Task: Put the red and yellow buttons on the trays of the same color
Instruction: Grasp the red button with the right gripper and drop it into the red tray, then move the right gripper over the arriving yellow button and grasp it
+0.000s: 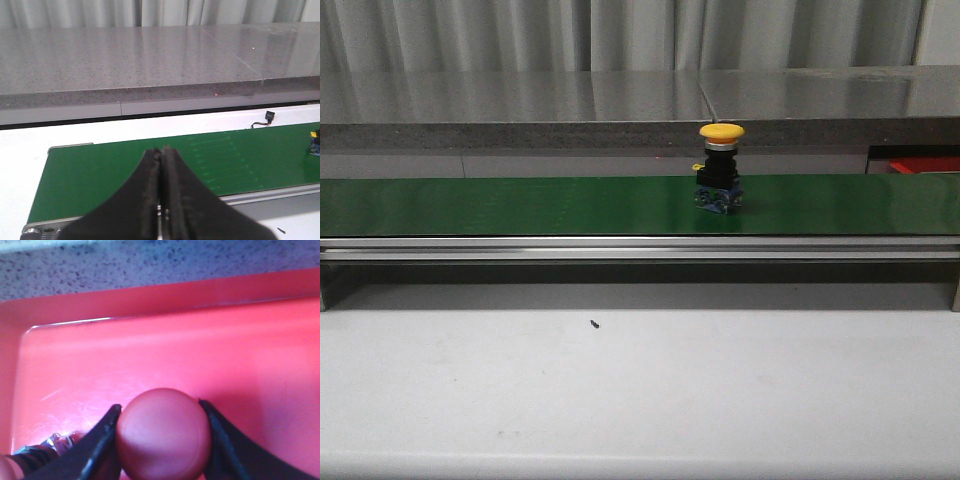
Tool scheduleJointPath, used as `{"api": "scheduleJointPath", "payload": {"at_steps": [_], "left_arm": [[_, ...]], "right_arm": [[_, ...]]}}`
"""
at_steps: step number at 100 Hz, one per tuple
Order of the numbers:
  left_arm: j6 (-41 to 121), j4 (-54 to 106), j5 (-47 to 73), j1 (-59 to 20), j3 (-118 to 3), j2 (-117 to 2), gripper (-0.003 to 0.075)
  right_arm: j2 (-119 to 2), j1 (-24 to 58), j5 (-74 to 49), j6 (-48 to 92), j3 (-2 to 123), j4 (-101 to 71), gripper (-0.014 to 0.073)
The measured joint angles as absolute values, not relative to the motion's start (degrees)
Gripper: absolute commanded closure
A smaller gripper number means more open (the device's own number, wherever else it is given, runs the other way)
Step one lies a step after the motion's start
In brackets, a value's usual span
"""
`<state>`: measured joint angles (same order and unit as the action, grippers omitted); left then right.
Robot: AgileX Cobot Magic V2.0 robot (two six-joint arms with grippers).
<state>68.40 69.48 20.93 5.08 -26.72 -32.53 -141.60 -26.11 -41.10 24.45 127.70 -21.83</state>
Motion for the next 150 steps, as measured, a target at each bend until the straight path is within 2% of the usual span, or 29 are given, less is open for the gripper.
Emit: {"api": "scheduleJointPath", "payload": {"at_steps": [11,20,38,82,126,150], "left_arm": [[68.4,69.5,20.9,5.1,-26.7,-32.5,0.0739],[68.4,69.5,20.9,5.1,-26.7,-32.5,0.0739],[68.4,69.5,20.9,5.1,-26.7,-32.5,0.0739],[68.4,69.5,20.9,5.1,-26.7,-32.5,0.0739],[68.4,69.5,20.9,5.1,-26.7,-32.5,0.0739],[68.4,69.5,20.9,5.1,-26.7,-32.5,0.0739]], "right_arm": [[-141.6,-26.1,-41.1,24.3,127.7,-22.5,0.0041],[-141.5,-26.1,-41.2,24.3,127.7,-23.2,-0.0024],[-137.7,-26.6,-43.8,24.3,127.7,-23.4,-0.0022],[-121.6,-26.5,-58.5,24.9,125.4,-23.4,-0.0022],[-97.8,-23.1,-58.4,31.8,98.7,-23.4,-0.0022],[-89.7,-19.7,-55.0,38.6,81.9,-23.4,-0.0022]]}}
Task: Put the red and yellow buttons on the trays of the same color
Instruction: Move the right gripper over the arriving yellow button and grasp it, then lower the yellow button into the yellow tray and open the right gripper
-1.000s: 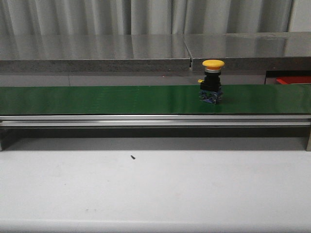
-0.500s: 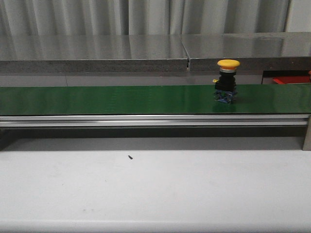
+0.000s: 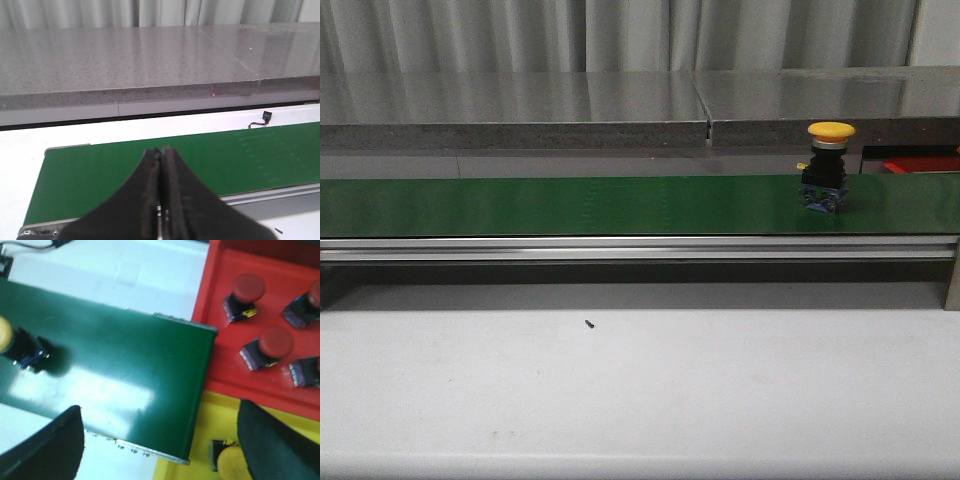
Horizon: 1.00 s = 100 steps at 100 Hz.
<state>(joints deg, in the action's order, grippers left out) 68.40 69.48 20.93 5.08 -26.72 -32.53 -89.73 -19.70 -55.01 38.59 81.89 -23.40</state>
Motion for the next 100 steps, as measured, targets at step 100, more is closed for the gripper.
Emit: {"api": "scheduleJointPath", "payload": {"at_steps": [100], "left_arm": [[68.4,69.5,20.9,5.1,-26.7,-32.5,0.0739]], "right_arm": [[-98.5,-6.9,-40.7,48.2,71.8,-26.0,-0.0020]]}}
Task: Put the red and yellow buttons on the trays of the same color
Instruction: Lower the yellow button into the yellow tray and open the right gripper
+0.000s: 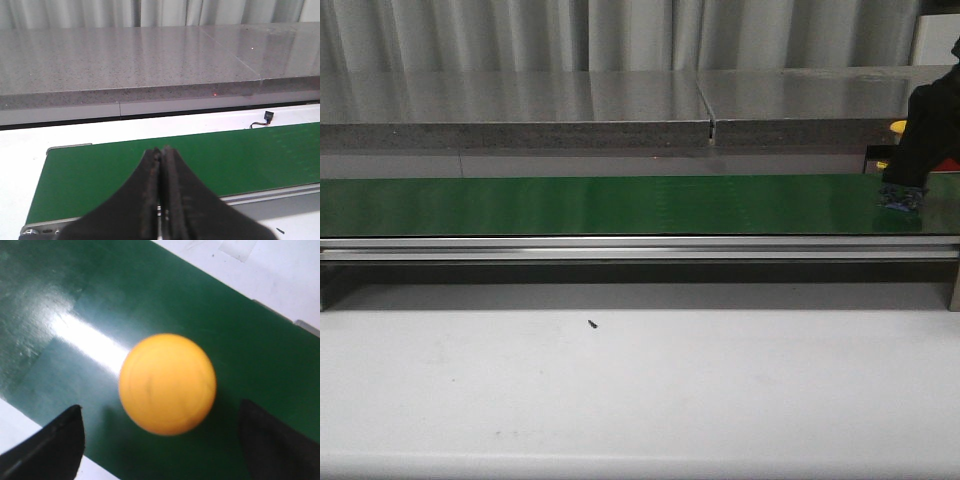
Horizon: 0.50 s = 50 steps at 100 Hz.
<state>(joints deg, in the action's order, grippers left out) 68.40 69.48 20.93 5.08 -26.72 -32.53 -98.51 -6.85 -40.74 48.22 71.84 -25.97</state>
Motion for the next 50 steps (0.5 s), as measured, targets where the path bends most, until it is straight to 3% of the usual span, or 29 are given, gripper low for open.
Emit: {"api": "scheduleJointPath", "payload": {"at_steps": [12,31,38,50], "left_arm": [[68.4,69.5,20.9,5.1,-26.7,-32.5,0.0739],[68.4,69.5,20.9,5.1,-26.7,-32.5,0.0739],[68.4,69.5,20.9,5.1,-26.7,-32.5,0.0739],[68.4,69.5,20.9,5.1,-26.7,-32.5,0.0739]], "right_arm": [[-99.3,-6.9,-40.1,48.4,73.5,-27.1,0.0062],[-100.1,-6.9,-39.7,48.4,73.9,-27.5,0.0442],[-100.2,-7.1,-39.8,47.7,74.0,-27.6,0.0489],[-99.9,-8.5,-42.1,44.8,74.7,-27.6,0.0490]]}}
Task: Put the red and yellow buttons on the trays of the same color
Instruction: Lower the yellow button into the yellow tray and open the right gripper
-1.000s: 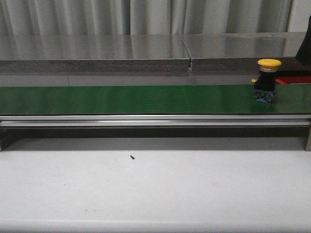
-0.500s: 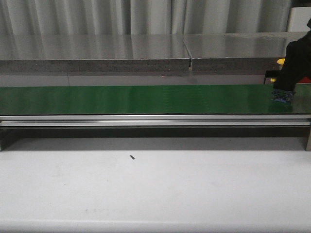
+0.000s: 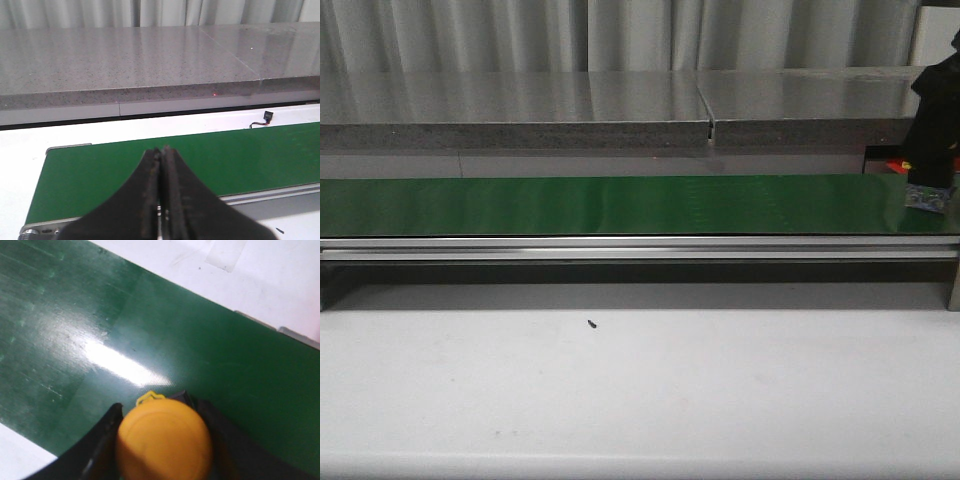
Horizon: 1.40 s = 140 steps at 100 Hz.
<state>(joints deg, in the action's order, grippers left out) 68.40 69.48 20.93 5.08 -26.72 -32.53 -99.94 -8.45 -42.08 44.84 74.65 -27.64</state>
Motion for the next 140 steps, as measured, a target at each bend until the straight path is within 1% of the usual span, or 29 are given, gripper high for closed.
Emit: {"api": "scheduleJointPath", "payload": {"at_steps": [18,42,58,68,86,107,124,140], "left_arm": [[68.4,69.5,20.9,5.1,-26.7,-32.5,0.0739],[68.4,69.5,20.9,5.1,-26.7,-32.5,0.0739],[68.4,69.5,20.9,5.1,-26.7,-32.5,0.0739],[68.4,69.5,20.9,5.1,-26.7,-32.5,0.0739],[68.4,69.5,20.9,5.1,-26.7,-32.5,0.0739],[68.4,69.5,20.9,5.1,-26.7,-32.5,0.0739],[68.4,69.5,20.9,5.1,-26.7,-32.5,0.0739],[68.4,69.5,20.9,5.1,-26.7,-32.5,0.0739]], "right_arm": [[-94.6,-13.9,-46.5,37.0,74.7,-27.6,0.0491],[-84.6,-28.1,-49.5,23.8,74.8,-24.4,0.0492],[-83.1,-37.6,-49.7,18.6,74.7,-23.1,0.0492],[-83.1,-40.9,-49.3,16.5,72.2,-22.9,0.0492],[-83.1,-42.1,-43.4,15.6,62.6,-22.9,0.0492],[-83.2,-42.1,-33.1,15.4,52.7,-23.0,0.0492],[-85.3,-42.1,-27.6,15.4,51.6,-23.0,0.0492],[-89.8,-42.1,-26.4,15.4,51.6,-23.1,0.0492]]}}
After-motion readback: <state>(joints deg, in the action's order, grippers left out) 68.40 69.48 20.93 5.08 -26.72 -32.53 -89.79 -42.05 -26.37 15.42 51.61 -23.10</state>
